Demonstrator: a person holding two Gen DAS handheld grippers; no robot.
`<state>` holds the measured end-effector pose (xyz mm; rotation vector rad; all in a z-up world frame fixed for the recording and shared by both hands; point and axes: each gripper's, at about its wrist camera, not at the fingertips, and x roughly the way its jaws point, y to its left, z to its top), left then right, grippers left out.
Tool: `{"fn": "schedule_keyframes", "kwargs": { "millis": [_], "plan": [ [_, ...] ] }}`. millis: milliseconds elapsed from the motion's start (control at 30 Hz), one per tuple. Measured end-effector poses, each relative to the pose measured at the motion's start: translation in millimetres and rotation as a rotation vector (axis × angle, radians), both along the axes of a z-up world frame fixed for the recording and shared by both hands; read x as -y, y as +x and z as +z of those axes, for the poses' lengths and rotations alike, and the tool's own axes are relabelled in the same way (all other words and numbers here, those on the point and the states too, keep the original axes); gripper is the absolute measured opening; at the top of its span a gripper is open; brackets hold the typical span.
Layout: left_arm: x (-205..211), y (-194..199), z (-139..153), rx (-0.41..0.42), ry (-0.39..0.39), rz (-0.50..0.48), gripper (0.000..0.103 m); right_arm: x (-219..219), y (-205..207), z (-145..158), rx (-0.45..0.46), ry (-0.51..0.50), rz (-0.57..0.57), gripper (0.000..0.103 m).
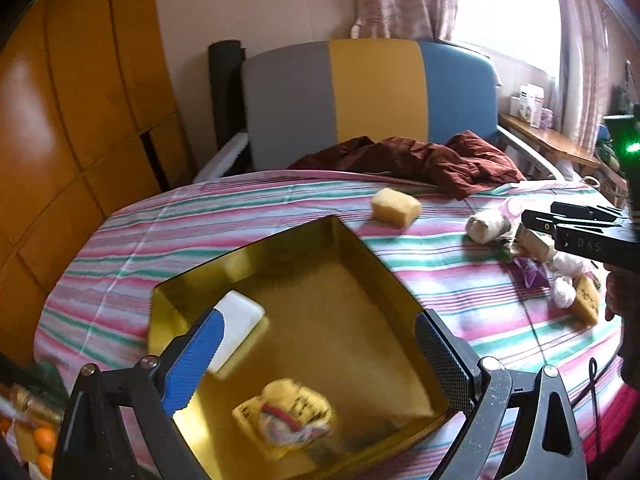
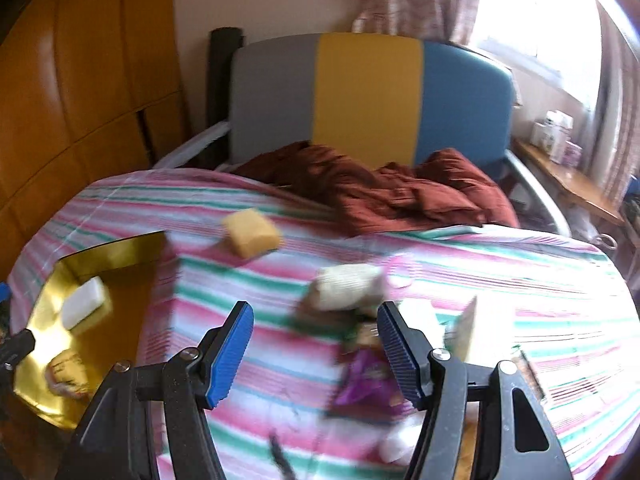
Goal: Organize objects
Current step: 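Move the left tool toward the yellow sponge beside the tray, then grasp the yellow sponge with the left tool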
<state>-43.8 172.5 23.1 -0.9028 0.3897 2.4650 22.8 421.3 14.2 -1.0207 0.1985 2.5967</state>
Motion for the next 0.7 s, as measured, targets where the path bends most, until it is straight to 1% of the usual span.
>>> {"fn": "schedule_keyframes", "kwargs": {
  "millis": [133,233,300,433,533,600,667,700],
  "plan": [
    [-30,-17,1,0.034,-0.002,-0.044,0.097,-29,5,-6,-0.027,-0.019,-0.05,0.065],
    [-62,-35,2,0.1,0.017,-0.088,0.096,-43,9,-11,-0.054,-0.066,-0.073,0.065],
    [-81,-47,2,0.143,0.031,-0.11,0.096,-48,10,-13,-0.054,-0.087,-0.079,0.065],
    [-125,-78,-4,0.23,0.038,-0.131,0.096,-52,13,-10,-0.071,-0.115,-0.076,0.065],
    [-156,-110,-16,0.33,0.043,-0.112,0.096,-51,15,-7,-0.084,-0.112,-0.07,0.065],
    [-173,-136,-28,0.42,0.064,-0.06,0.096,-51,15,-6,-0.089,-0.115,-0.064,0.065],
    [-183,-156,-38,0.475,0.075,-0.022,0.096,-50,15,-5,-0.092,-0.121,-0.059,0.065],
    [-190,-168,-46,0.504,0.07,0.017,0.096,-50,15,-4,-0.095,-0.122,-0.055,0.065]
  ]
}}
